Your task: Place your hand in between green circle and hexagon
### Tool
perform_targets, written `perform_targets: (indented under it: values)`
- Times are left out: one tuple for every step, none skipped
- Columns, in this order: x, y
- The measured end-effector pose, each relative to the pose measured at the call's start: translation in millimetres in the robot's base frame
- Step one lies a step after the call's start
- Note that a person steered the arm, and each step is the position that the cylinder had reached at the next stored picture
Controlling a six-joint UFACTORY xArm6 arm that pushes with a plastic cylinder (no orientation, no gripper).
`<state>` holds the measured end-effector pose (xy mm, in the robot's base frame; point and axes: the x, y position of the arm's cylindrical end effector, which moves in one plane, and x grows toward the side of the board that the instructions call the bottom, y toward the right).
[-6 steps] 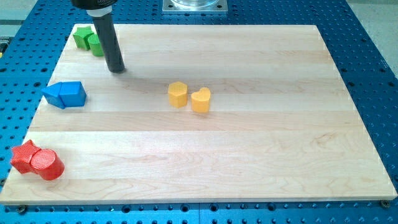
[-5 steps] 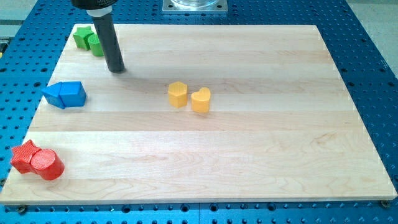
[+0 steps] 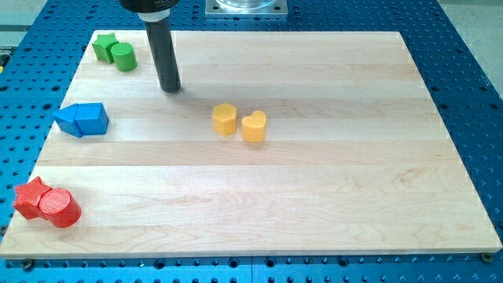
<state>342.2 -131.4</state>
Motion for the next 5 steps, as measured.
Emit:
perform_targets:
  values:
    - [0.0,2.2]
    - [0.0,2.8]
    - [0.0,2.8]
    - [6.6,3.9]
    - [7.0,3.9]
